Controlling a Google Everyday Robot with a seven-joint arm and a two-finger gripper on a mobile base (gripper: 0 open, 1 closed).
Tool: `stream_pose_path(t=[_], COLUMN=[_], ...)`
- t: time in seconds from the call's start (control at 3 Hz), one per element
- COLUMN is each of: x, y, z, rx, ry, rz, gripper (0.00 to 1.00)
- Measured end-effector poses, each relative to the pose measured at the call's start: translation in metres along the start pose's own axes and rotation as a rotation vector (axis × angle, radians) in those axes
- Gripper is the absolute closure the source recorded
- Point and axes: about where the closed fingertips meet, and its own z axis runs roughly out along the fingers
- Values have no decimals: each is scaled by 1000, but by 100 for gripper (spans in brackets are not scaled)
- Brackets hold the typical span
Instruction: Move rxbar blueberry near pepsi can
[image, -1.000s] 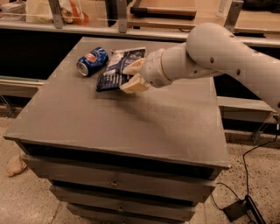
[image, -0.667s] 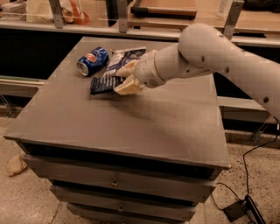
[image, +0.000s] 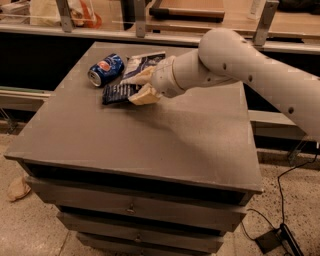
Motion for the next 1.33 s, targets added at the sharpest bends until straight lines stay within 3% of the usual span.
stream_pose_path(t=[0.67,1.33], x=[22,30], y=[-40,-54], z=[-4,15], rx=[98,106], ry=[60,84], rz=[-40,-58], gripper=[100,100])
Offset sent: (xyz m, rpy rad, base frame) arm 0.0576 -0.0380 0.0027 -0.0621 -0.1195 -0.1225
